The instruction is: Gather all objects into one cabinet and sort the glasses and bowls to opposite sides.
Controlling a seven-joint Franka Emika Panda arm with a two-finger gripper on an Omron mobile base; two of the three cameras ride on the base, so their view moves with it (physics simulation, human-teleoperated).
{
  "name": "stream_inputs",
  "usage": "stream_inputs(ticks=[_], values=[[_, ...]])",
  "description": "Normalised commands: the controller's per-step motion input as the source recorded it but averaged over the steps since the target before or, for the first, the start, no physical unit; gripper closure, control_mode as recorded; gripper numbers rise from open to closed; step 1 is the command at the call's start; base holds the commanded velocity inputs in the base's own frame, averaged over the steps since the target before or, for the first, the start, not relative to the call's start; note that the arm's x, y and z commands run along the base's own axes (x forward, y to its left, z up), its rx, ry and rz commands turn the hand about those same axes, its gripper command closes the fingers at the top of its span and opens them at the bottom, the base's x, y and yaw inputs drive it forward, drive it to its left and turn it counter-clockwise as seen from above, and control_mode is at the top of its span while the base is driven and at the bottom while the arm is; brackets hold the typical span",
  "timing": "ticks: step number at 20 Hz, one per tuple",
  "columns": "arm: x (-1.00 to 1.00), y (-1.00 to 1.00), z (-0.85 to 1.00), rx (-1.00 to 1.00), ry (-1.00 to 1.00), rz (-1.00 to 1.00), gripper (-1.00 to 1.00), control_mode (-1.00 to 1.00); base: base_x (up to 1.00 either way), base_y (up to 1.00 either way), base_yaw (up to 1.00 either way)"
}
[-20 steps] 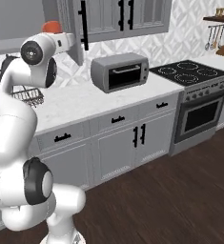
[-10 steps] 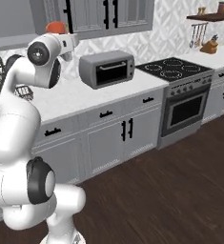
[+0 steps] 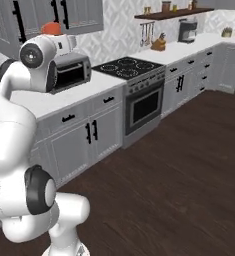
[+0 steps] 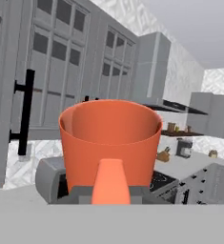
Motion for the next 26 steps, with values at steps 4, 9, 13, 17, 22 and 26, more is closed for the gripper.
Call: stream_inputs(ticks=[4,9,13,17,22,26], values=[[0.00,0.00,0.00,0.00,0.00,0.00,1.00,1.00,0.15,-0.41,-0.60],[0.00,0.00,0.00,0.00,0.00,0.00,1.00,1.00,0.09,-0.45,-0.61],[0.00,0.00,0.00,0.00,0.00,0.00,1.00,1.00,0.01,-0.47,-0.62],[0.00,0.00,0.00,0.00,0.00,0.00,1.00,1.00,0.00,-0.42,-0.61],[0.00,0.00,0.00,0.00,0.00,0.00,1.00,1.00,0.00,-0.43,-0.62],[0.00,0.00,0.00,0.00,0.00,0.00,1.00,1.00,0.00,-0.47,-0.60]])
